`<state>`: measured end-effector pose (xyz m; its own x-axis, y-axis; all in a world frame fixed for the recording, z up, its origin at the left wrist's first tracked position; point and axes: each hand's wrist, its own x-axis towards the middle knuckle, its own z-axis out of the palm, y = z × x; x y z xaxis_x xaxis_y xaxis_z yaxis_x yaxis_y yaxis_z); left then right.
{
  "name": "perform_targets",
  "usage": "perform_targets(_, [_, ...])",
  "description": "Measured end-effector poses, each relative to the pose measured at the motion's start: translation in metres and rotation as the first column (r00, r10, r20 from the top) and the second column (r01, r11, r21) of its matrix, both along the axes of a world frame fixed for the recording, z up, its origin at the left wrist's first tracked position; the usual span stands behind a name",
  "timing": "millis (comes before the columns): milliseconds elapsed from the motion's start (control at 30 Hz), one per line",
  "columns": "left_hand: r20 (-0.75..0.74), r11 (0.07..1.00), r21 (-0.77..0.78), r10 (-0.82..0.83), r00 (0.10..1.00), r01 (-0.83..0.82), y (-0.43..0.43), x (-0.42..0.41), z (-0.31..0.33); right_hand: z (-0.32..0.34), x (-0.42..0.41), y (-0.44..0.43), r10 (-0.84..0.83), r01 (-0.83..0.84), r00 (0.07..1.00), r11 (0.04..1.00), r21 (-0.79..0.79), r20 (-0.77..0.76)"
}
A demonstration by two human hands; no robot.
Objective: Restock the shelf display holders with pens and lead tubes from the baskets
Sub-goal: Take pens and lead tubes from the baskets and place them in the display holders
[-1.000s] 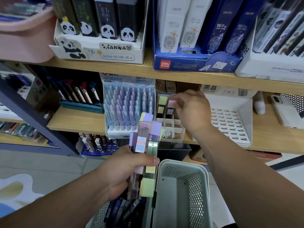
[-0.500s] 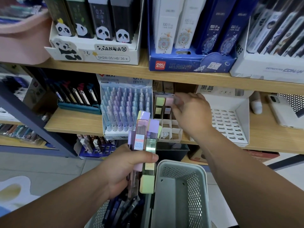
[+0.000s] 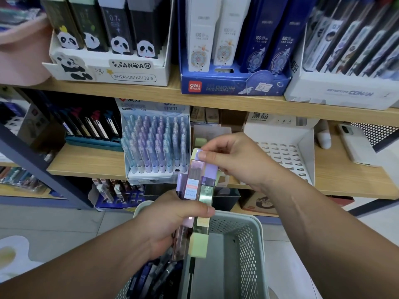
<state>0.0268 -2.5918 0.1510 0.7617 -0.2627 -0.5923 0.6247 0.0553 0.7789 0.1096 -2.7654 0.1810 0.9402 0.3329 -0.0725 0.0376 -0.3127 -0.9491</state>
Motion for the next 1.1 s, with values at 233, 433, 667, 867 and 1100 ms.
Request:
perform_targets(233, [0.007, 0.999, -0.017, -0.049, 0.999, 0.049, -0.006, 0.0, 0.003, -0.002, -0.004, -0.009, 0.008, -0.008, 1.0, 1.0, -0.006, -0.006])
perform_targets(433, [0.003, 0.997, -0.029, -0.071, 0.997, 0.071, -0.003, 0.003, -0.001, -0.002, -0.005, -0.006, -0.047, 0.047, 0.998, 0.999, 0.012, -0.032])
perform_targets(667, [-0.022, 0.993, -0.007, -0.118, 0.993, 0.118, 0.002, -0.002, -0.005, 0.012, 0.011, -0.028, -0.307, 0.323, 0.946, 0.911, 0.255, -0.101])
perform_targets(867, [-0.043, 0.995, -0.08, -0.07, 0.997, 0.066, 0.006, 0.001, -0.008, 0.006, 0.019, -0.042, -0.469, 0.474, 0.878, 0.831, 0.29, -0.093])
perform_targets(1100, [-0.064, 0.996, -0.088, 0.002, 0.998, -0.008, 0.008, 0.0, -0.01, -0.008, 0.022, -0.041, -0.478, 0.472, 0.878, 0.874, 0.116, 0.026])
